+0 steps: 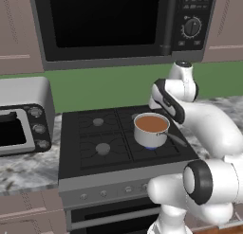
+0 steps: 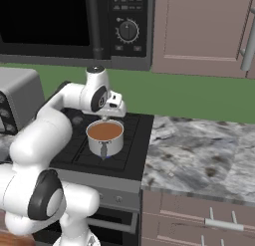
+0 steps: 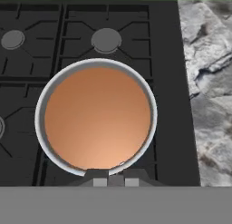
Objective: Pick up the sugar cube(s) and place them in the saucepan with hot chocolate.
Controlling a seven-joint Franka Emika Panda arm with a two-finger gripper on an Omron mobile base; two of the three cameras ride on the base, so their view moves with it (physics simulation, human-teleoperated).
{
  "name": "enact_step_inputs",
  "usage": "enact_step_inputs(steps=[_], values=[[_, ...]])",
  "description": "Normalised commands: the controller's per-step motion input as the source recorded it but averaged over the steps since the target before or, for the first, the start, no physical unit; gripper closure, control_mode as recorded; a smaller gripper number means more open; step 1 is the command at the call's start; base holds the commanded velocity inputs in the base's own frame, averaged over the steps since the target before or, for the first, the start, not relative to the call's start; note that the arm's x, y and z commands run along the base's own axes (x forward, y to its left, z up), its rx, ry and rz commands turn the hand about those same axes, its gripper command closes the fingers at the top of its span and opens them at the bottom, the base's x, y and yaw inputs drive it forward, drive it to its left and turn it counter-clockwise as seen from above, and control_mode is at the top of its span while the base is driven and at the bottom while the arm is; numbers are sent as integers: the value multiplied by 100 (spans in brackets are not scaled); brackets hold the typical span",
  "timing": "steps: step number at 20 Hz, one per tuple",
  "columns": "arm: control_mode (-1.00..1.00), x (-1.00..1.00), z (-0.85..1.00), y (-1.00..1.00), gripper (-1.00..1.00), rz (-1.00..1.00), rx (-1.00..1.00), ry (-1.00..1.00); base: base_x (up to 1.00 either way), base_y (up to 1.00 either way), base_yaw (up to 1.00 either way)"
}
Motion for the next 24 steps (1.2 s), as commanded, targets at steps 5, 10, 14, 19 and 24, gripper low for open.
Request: enact_step_inputs(steps=[5,10,14,19,24], values=[[-100,29,-45,17,100,0,0,2,0,0,0],[-100,1,-20,1,100,0,0,0,0,0,0],[-100,0,-14,0,100,0,0,0,0,0,0],[-100,2,-5,3,100,0,0,0,0,0,0],[-100,3,-1,0,100,0,0,0,0,0,0]])
